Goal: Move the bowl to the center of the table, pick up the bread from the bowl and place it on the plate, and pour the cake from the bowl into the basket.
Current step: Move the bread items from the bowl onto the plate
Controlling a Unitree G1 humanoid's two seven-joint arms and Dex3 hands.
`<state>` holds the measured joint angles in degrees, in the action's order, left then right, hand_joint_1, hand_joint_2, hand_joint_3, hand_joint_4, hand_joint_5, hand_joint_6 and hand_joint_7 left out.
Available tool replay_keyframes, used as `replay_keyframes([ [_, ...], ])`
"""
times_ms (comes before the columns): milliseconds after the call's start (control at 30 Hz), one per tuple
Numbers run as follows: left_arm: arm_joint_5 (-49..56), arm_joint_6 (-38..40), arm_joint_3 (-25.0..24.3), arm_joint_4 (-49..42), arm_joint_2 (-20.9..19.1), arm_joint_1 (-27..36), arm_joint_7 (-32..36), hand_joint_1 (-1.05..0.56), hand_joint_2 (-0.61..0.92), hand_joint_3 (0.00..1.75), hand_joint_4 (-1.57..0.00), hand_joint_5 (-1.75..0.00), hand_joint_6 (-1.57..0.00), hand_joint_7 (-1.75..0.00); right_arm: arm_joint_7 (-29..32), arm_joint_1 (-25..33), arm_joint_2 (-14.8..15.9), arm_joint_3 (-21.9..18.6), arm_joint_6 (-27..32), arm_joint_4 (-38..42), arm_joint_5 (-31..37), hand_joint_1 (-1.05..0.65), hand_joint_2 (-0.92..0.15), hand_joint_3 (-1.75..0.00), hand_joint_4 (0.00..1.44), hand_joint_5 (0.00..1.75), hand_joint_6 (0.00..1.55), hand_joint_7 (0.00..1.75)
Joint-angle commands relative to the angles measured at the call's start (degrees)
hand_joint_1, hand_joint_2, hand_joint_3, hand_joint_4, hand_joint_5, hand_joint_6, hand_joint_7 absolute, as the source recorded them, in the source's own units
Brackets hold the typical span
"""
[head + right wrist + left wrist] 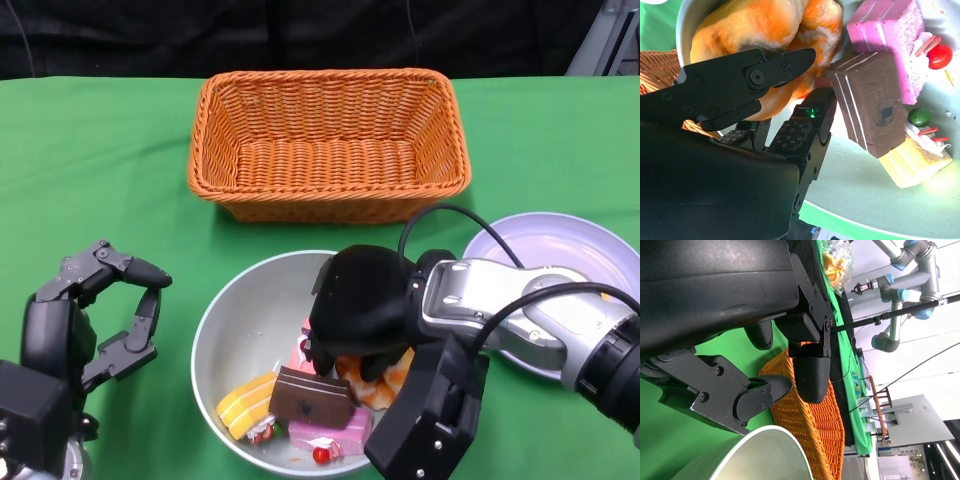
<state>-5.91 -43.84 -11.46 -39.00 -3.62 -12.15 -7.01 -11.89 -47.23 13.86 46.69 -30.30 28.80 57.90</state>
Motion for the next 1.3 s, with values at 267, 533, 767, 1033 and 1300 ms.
replay_keyframes([
  [267,-0.8,-0.3,-0.2,0.0,-0.5,-0.4,0.0,-0.05,0.66,0.94,-0.78,-1.75,-0.76,-1.27,8.1,-0.1,1.0,-3.0,-2.9,-0.4,-1.3,-0.27,-0.85,0.0,0.89,0.99,1.09,0.01],
  [533,-1.3,-1.2,-0.2,-1.4,-0.8,-0.9,-0.8,-0.06,0.66,0.95,-0.78,-1.75,-0.76,-1.29,9.1,0.0,1.5,-5.9,-4.7,-2.0,-4.0,-0.25,-0.87,0.0,0.77,1.12,1.04,0.0],
  [767,-0.7,-1.4,-0.3,-1.9,-1.0,-1.2,-0.1,-0.08,0.65,0.96,-0.8,-1.75,-0.76,-1.28,6.2,0.6,1.8,-8.6,-4.2,-4.7,-7.5,-0.28,-0.86,0.0,0.86,0.95,1.04,0.0],
  [1033,-1.8,-1.2,-0.2,-1.5,-0.9,-1.1,-1.2,-0.07,0.65,0.96,-0.8,-1.75,-0.75,-1.28,-0.3,2.8,1.6,-13.2,1.0,-8.1,-14.5,-0.17,-0.91,0.0,0.78,1.18,1.02,0.11],
  [1300,-0.6,-1.1,-0.2,-1.3,-1.1,-0.9,0.0,-0.07,0.65,0.95,-0.77,-1.74,-0.76,-1.25,-3.9,5.4,1.5,-17.4,4.5,-9.3,-21.4,-0.19,-0.91,0.0,0.75,1.42,0.97,0.51],
])
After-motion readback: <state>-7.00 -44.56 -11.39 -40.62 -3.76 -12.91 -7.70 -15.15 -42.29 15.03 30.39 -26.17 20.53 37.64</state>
